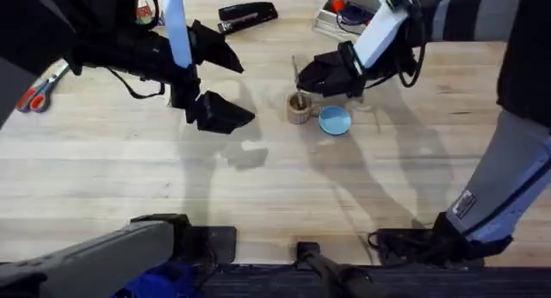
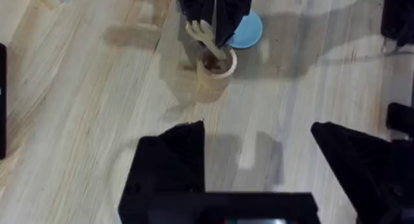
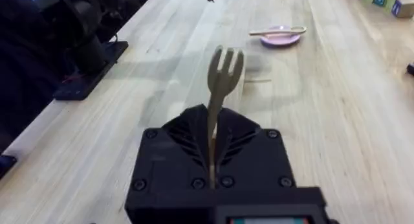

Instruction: Pick up a utensil and set it on the pink plate, then put the other utensil in the container.

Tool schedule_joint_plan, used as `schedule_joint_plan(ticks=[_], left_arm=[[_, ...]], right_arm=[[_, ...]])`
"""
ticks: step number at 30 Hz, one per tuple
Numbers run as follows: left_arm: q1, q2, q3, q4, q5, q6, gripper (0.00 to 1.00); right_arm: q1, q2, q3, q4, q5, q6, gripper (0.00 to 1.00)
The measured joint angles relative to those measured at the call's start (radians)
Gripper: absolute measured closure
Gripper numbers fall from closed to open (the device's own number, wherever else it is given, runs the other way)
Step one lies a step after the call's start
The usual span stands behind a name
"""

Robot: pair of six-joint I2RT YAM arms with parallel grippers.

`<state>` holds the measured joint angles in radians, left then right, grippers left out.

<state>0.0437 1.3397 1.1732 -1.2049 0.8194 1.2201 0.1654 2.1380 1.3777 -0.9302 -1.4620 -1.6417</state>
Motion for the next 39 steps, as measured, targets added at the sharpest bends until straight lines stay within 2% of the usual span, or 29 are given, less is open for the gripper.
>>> schedule_joint_plan(ticks=[39], left_arm=[[0.0,0.0,0.0,0.0,0.0,0.0,0.006]], right_arm=[[0.002,0.03,-0.001,0.015,0.019,0.0,0.968]])
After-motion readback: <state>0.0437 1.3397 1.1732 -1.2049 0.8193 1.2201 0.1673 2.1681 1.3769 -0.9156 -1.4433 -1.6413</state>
